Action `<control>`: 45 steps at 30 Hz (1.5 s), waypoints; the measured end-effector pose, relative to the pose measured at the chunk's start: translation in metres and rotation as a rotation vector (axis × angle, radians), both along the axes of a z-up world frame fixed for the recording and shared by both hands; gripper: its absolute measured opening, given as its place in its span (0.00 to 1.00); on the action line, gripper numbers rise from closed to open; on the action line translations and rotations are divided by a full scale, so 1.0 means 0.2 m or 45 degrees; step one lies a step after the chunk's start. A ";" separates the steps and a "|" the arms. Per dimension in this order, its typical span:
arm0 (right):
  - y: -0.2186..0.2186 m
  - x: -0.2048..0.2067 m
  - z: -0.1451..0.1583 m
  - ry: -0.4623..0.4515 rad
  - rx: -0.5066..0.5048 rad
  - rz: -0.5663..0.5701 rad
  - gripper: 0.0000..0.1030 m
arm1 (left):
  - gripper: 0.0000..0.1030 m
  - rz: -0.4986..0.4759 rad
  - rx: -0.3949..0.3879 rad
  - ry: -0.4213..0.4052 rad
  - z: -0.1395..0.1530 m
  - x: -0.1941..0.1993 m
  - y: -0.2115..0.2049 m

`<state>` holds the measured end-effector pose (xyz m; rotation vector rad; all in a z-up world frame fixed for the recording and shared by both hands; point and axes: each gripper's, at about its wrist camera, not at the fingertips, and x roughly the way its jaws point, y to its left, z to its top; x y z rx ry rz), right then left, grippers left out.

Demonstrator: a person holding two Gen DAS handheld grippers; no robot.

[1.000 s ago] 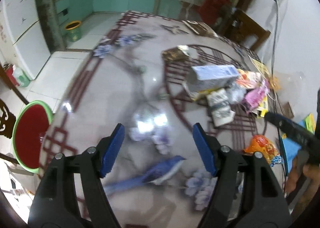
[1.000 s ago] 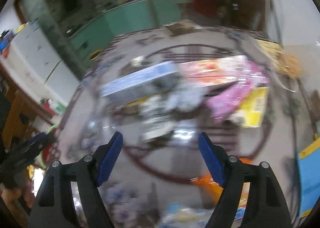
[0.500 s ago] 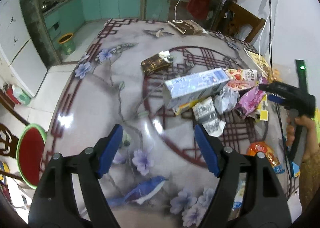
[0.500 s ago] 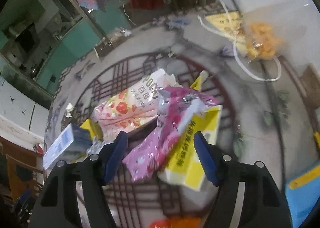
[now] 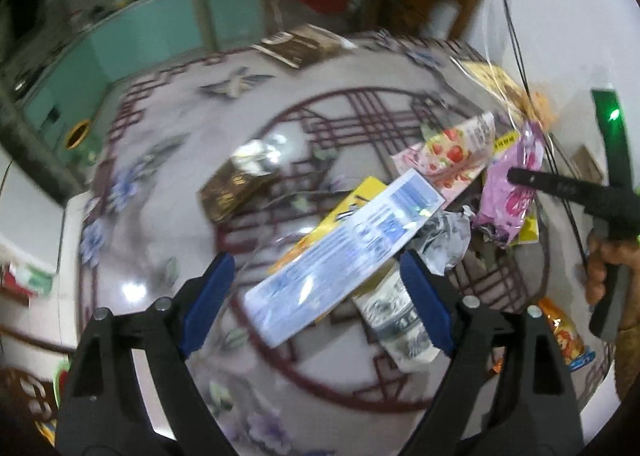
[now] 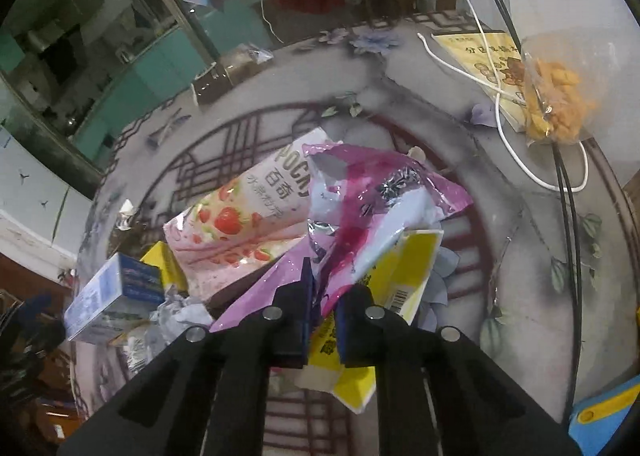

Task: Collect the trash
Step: 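Grasp the white toothpaste box with the left tool while the right tool grasps the pink snack wrapper, then carry box and wrapper to the red bucket and open both tools over it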

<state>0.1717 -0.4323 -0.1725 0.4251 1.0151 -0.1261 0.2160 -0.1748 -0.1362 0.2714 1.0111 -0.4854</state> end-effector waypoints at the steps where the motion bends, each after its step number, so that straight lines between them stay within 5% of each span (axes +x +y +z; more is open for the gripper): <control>1: 0.00 0.00 0.00 0.000 0.009 0.004 0.08 | 0.81 -0.019 0.010 0.016 -0.02 0.02 -0.02; 9: 0.05 -0.01 -0.01 0.020 0.064 0.029 0.08 | 0.82 -0.089 0.034 0.136 -0.17 0.11 -0.08; 11: 0.07 -0.01 0.00 0.016 0.067 0.037 0.08 | 0.72 -0.075 0.012 0.155 -0.18 0.12 -0.07; 13: 0.08 -0.01 0.02 0.007 0.066 0.044 0.08 | 0.42 -0.061 -0.003 0.164 -0.18 0.12 -0.06; 15: 0.11 -0.02 0.05 -0.013 0.057 0.054 0.08 | 0.34 -0.041 -0.025 0.176 -0.16 0.12 -0.04; 31: 0.37 -0.21 0.35 -0.155 -0.002 0.159 0.08 | 0.34 0.222 -0.269 0.091 0.15 -0.22 0.30; 45: 0.73 -0.32 0.48 -0.218 -0.030 0.294 0.08 | 0.34 0.420 -0.322 -0.027 0.27 -0.47 0.71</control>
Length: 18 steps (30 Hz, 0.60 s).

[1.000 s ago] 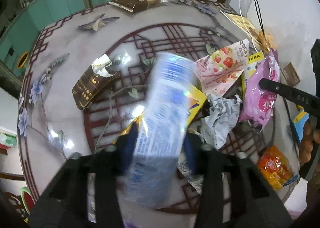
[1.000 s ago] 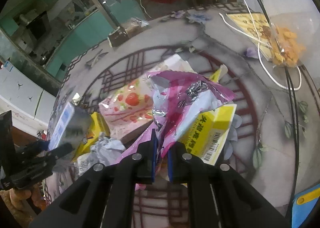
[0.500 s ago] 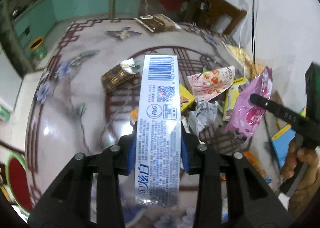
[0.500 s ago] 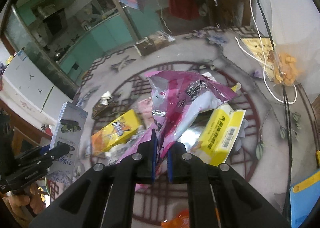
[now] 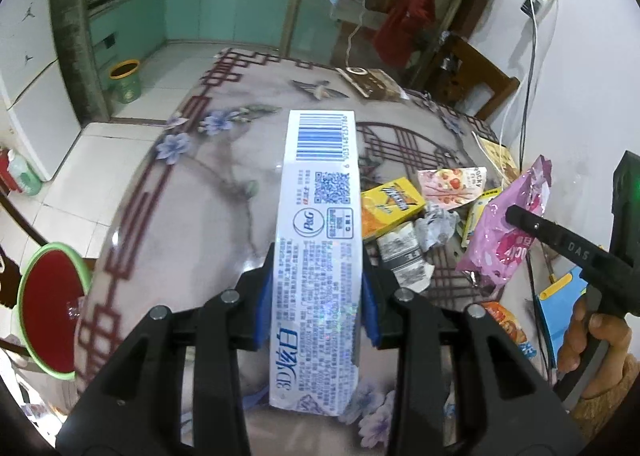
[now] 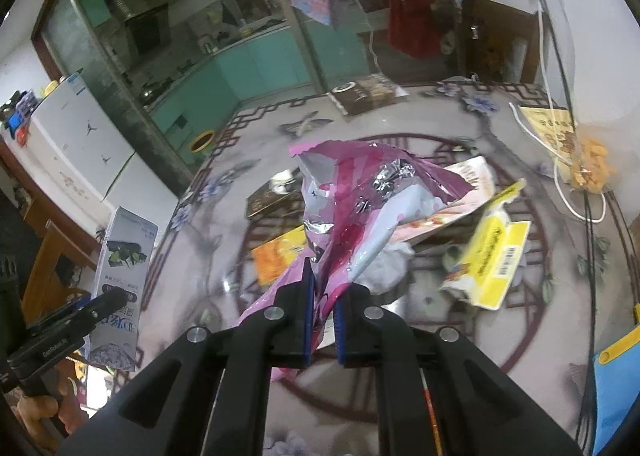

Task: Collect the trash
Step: 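Carry box and wrapper to the red bucket and open both tools over it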

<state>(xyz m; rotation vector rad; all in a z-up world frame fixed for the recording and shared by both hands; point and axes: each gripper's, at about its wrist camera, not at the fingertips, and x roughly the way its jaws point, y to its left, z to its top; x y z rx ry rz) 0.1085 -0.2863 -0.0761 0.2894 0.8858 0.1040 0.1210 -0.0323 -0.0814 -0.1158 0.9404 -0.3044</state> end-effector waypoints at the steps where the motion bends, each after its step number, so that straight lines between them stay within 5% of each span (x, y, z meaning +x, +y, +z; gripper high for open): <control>1: 0.03 -0.01 0.00 0.000 -0.001 0.007 0.08 | 0.34 0.007 0.000 0.000 0.00 -0.01 0.02; 18: 0.68 0.05 -0.01 0.018 -0.054 0.142 0.08 | 0.34 0.138 -0.035 0.030 -0.06 -0.08 0.68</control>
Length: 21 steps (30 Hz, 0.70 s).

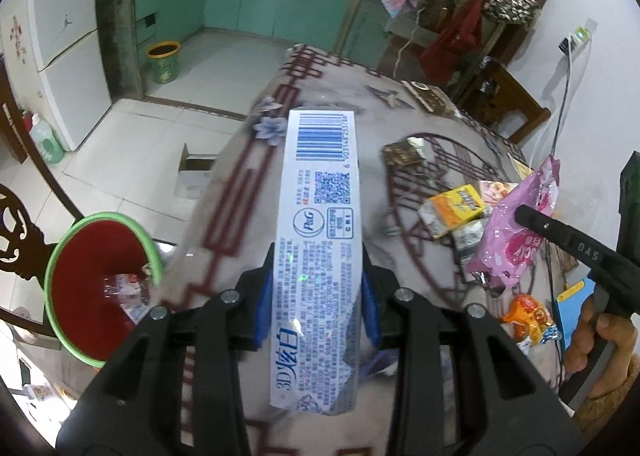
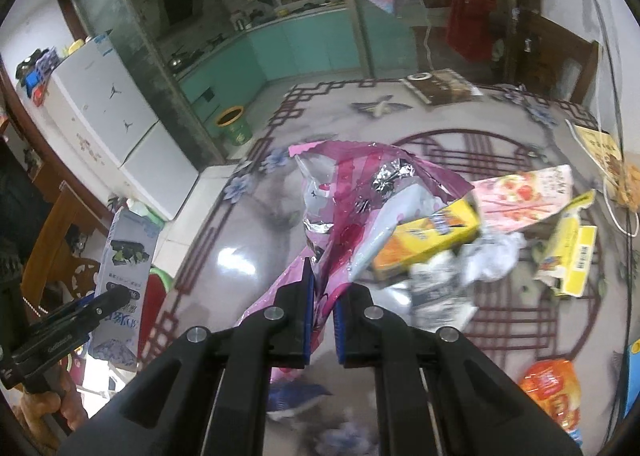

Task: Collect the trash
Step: 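Carry box and wrapper to the red bucket and open both tools over it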

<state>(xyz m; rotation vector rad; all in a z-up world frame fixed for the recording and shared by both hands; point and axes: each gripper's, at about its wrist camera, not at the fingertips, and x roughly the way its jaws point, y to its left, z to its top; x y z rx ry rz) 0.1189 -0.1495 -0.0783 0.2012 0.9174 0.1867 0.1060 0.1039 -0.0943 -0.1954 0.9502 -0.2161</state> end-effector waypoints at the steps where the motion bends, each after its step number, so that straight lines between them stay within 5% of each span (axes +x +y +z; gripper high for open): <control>1: 0.05 0.00 0.00 0.003 0.000 0.009 0.08 | 0.34 0.003 0.001 0.005 -0.01 0.00 0.04; 21: 0.83 0.11 -0.05 0.036 -0.005 0.219 0.08 | 0.34 0.127 0.014 0.033 -0.06 0.03 0.67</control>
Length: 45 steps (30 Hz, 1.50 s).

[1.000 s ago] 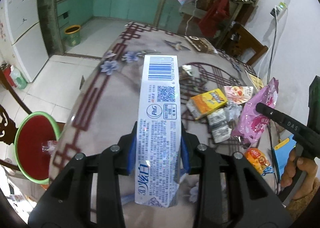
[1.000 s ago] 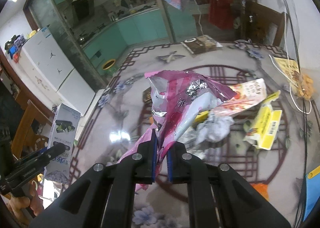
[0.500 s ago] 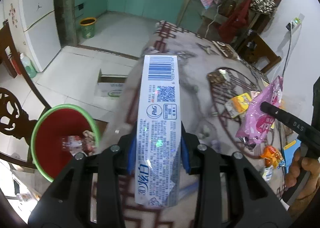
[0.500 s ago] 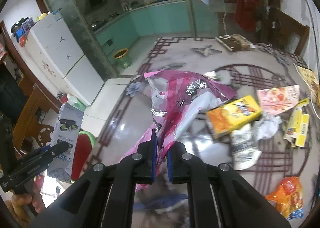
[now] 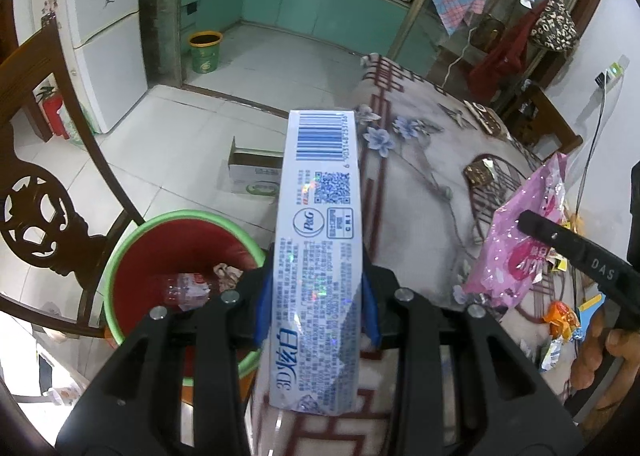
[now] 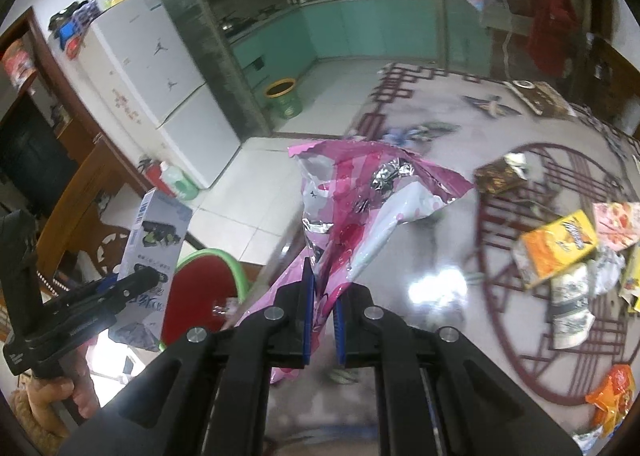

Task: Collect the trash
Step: 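Carry box and wrapper to the red bucket and open both tools over it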

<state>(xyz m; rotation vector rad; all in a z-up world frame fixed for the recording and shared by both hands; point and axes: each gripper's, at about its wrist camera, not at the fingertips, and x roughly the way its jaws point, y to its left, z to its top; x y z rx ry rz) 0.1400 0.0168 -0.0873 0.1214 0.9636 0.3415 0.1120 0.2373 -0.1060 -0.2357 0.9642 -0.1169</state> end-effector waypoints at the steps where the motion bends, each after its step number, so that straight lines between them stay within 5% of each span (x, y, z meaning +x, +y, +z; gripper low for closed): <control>1: 0.03 0.00 0.00 0.002 0.001 0.011 0.08 | 0.34 0.006 0.002 0.001 0.00 0.00 0.02; 29: 0.74 0.06 -0.27 0.187 0.029 0.333 0.08 | 0.34 0.262 0.059 0.137 -0.19 -0.04 0.59; 40: 0.97 0.03 -0.37 0.199 -0.035 0.443 0.08 | 0.34 0.284 0.043 0.181 -0.25 -0.11 0.65; 43: 1.03 0.03 -0.38 0.189 -0.047 0.477 0.13 | 0.34 0.286 0.048 0.191 -0.26 -0.12 0.66; 45: 1.05 0.04 -0.39 0.205 -0.042 0.495 0.33 | 0.34 0.288 0.049 0.195 -0.26 -0.13 0.67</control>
